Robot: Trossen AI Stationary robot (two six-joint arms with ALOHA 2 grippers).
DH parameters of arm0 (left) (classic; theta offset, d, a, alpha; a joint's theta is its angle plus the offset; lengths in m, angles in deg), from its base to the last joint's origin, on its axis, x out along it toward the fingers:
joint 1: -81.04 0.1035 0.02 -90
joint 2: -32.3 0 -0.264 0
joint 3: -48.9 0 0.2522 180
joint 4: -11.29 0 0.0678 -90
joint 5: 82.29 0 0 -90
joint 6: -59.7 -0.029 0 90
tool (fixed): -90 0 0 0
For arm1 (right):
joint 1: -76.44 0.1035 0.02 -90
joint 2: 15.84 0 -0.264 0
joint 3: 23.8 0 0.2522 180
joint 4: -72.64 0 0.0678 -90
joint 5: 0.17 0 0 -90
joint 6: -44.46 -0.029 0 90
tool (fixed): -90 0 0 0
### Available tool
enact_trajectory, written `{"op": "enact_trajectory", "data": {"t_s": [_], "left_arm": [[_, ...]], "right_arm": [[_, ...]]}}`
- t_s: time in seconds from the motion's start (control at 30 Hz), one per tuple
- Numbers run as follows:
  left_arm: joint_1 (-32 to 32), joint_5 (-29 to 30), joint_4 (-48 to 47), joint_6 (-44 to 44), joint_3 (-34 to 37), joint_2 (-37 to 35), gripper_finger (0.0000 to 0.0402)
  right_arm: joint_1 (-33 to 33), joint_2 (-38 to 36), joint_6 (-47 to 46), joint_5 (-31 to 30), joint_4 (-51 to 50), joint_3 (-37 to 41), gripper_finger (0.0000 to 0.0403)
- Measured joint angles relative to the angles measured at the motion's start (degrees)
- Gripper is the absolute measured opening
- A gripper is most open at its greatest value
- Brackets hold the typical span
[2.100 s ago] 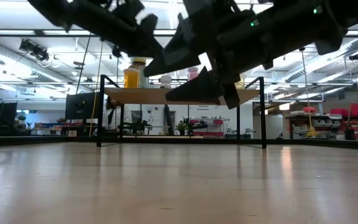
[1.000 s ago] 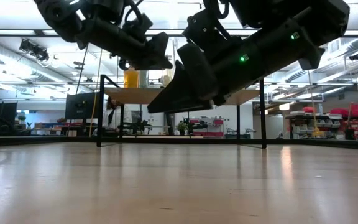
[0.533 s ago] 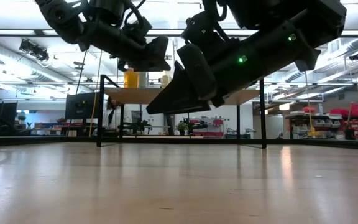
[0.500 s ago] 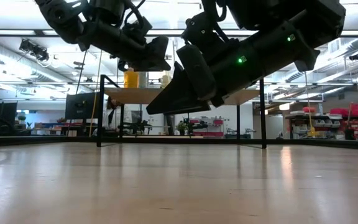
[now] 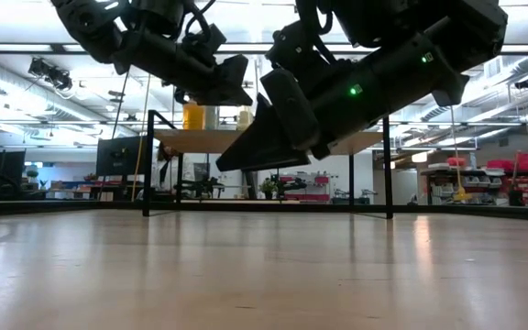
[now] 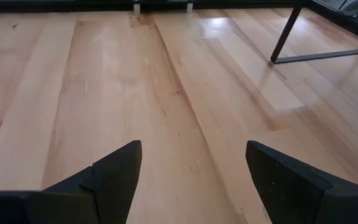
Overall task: Pick and place medicine bottles onto shelf by color
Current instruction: Put the yellow pill bottle on the shelf
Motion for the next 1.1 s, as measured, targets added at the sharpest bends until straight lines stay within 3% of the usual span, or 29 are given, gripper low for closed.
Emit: {"op": "enact_trajectory", "data": {"t_s": [0.37,0.83,1.1], "left_arm": [[0.2,0.0,0.0,1.1,0.0,0.0,0.0133],[0.2,0.0,-0.3,1.2,0.0,0.0,0.0186],[0.2,0.0,-0.3,1.2,0.0,0.0,0.0183]], "right_arm": [[0.0,0.0,0.0,0.1,-0.4,0.0,0.0297],[0.0,0.0,0.0,0.1,-0.4,0.0,0.0297],[0.0,0.0,0.0,0.1,-0.4,0.0,0.0297]]}}
